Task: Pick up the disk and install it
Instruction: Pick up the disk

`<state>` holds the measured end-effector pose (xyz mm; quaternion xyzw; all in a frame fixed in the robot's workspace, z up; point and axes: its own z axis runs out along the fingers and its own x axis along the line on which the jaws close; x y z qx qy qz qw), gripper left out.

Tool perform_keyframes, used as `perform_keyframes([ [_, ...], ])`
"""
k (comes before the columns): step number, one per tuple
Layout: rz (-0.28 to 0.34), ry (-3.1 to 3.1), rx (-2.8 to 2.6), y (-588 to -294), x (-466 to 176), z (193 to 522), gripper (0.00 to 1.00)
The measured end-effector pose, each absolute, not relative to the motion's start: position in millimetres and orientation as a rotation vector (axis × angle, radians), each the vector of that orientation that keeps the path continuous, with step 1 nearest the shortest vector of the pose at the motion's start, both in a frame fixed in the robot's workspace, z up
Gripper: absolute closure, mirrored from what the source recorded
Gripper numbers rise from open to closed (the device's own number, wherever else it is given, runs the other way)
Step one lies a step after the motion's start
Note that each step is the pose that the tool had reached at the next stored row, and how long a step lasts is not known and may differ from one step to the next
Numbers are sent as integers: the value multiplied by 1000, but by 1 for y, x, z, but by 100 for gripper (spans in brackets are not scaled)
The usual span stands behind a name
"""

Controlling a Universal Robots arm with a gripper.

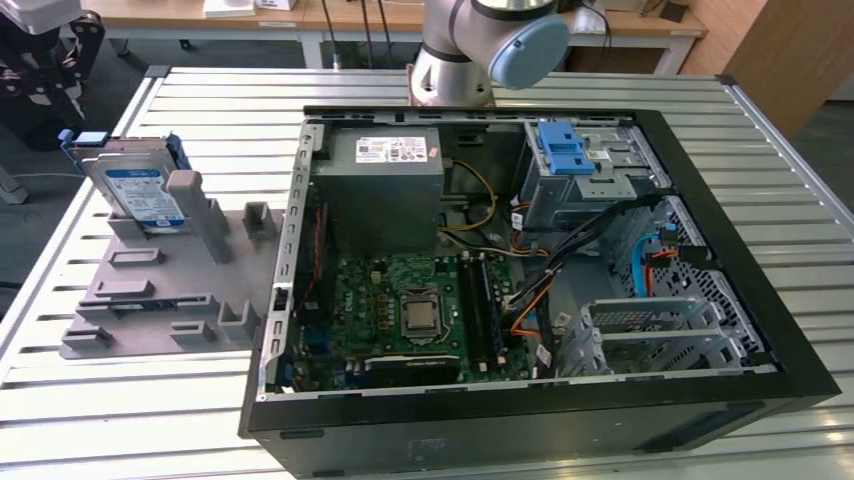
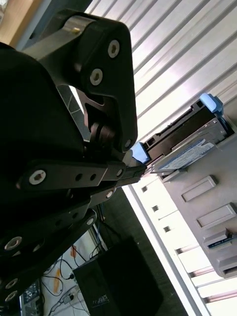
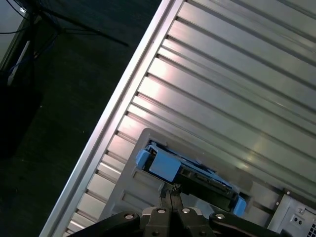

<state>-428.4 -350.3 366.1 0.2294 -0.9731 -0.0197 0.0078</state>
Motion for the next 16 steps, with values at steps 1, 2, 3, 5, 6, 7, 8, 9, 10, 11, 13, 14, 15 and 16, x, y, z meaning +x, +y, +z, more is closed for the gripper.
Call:
perform_keyframes([
  [1, -62, -3040, 723, -350, -428, 366, 89],
  [2, -62, -3040, 724, -350, -428, 366, 89],
  [3, -62, -3040, 724, -350, -429, 366, 89],
  [5, -62, -3040, 724, -350, -429, 366, 89],
  [6, -62, -3040, 724, -350, -429, 366, 89],
  [7, -62, -3040, 724, -350, -429, 366, 89],
  [8, -62, -3040, 724, -350, -429, 366, 89],
  [9, -62, -3040, 724, -350, -429, 366, 89],
  [10, -62, -3040, 724, -350, -429, 366, 89],
  [11, -62, -3040, 724, -350, -429, 366, 89],
  [13, -62, -3040, 724, -351, -429, 366, 89],
  [14, -62, -3040, 724, -351, -429, 366, 89],
  [15, -62, -3040, 724, -351, -429, 366, 89],
  [16, -62, -3040, 726, -351, -429, 366, 89],
])
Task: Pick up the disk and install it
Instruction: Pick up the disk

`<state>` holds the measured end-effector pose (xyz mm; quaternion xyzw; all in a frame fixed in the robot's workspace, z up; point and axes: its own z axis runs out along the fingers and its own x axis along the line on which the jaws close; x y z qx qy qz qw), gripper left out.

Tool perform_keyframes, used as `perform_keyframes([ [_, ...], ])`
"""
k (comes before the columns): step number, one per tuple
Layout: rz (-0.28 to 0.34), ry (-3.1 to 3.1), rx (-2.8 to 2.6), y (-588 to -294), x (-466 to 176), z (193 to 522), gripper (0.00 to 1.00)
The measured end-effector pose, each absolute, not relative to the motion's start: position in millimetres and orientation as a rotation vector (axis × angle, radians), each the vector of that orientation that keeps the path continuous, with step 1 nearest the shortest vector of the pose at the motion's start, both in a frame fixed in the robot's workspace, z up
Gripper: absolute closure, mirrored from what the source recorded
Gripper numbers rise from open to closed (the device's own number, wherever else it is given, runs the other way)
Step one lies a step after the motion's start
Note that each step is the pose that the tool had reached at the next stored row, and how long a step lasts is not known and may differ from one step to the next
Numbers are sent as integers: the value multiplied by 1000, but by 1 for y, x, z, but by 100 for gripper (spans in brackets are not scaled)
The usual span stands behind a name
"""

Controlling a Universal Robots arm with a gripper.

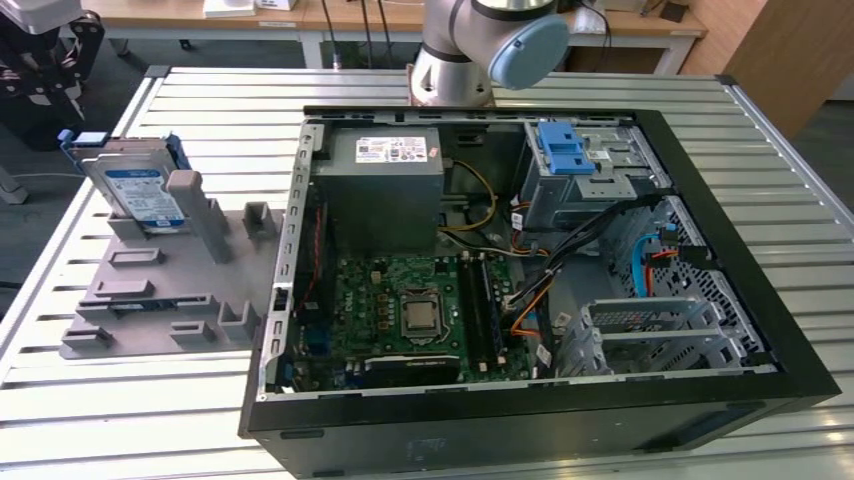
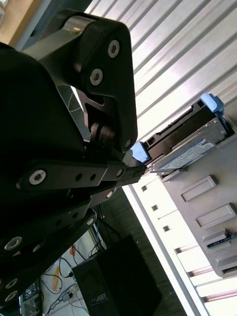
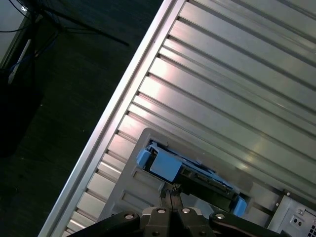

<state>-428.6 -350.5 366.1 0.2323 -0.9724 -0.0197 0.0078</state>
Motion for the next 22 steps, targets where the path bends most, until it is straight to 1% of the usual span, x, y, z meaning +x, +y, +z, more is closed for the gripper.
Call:
perform_keyframes([
  [12, -60, -3003, 861, -351, -429, 366, 89],
  [22, -61, -2917, 1112, -350, -429, 364, 89],
])
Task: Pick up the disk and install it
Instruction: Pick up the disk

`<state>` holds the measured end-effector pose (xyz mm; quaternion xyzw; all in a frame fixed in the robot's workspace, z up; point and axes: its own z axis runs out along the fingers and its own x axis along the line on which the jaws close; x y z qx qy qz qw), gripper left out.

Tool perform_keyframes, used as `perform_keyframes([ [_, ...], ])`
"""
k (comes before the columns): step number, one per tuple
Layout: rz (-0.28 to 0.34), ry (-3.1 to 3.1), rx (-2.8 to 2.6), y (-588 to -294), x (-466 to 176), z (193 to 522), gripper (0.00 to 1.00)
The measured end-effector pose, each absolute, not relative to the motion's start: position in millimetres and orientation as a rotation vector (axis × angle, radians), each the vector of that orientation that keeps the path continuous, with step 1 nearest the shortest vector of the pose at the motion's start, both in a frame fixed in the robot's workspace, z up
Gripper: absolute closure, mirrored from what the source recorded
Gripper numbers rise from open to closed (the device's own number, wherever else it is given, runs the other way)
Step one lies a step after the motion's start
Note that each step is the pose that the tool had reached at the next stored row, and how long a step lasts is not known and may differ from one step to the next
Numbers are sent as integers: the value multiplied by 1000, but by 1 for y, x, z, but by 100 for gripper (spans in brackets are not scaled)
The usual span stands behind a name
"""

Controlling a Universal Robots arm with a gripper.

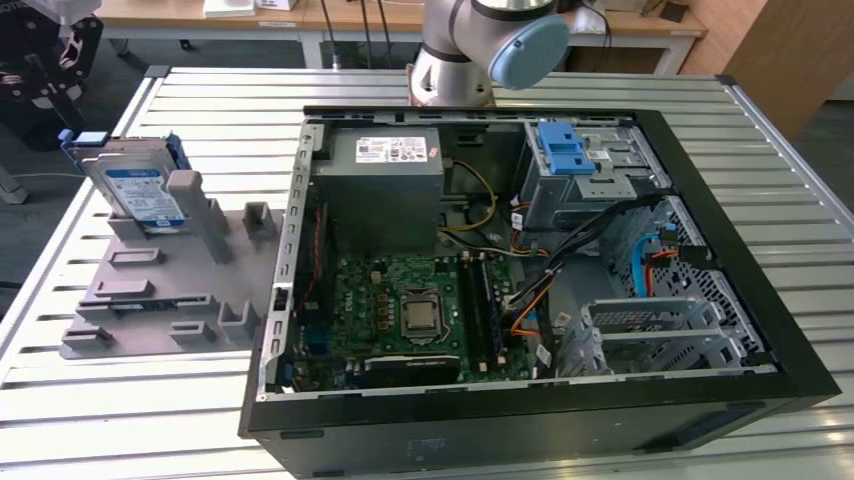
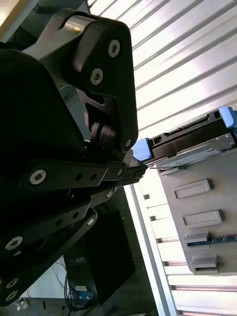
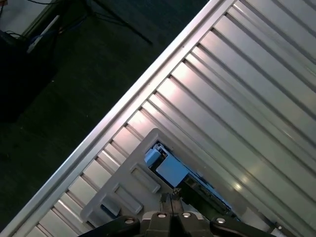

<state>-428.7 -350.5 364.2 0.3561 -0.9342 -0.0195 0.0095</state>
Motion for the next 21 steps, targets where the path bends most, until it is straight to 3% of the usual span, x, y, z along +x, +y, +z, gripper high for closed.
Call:
perform_keyframes([
  [21, -60, -2840, 1293, -351, -429, 363, 89],
])
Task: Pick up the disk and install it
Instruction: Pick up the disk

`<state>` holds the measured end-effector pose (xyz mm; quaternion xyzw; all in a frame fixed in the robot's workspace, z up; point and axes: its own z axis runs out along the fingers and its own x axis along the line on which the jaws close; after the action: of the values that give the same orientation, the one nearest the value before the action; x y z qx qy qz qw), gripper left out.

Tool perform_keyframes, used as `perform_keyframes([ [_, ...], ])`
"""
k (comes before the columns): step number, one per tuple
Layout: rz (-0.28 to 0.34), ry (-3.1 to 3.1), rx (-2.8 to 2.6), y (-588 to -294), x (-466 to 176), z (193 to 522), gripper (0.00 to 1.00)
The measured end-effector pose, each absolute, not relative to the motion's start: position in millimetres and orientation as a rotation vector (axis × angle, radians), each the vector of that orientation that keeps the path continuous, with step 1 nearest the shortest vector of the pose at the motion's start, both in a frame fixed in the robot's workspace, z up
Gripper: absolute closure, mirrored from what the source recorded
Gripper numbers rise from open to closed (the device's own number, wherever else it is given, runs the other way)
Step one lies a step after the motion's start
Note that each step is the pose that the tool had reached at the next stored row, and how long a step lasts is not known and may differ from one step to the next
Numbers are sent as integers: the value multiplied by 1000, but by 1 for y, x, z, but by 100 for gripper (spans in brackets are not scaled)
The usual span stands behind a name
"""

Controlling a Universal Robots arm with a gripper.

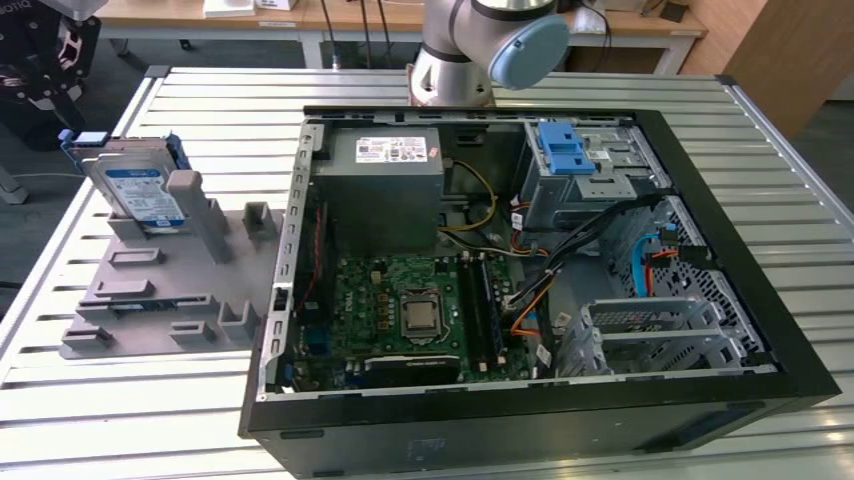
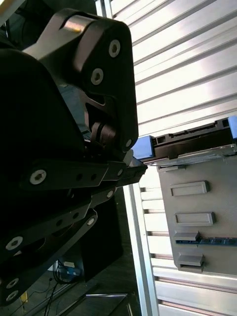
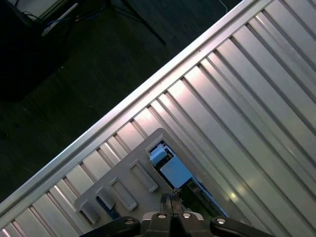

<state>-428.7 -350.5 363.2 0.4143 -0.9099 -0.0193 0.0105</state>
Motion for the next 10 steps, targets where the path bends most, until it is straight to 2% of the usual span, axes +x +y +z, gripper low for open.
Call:
perform_keyframes([
  [10, -58, -2759, 1452, -351, -429, 363, 89],
])
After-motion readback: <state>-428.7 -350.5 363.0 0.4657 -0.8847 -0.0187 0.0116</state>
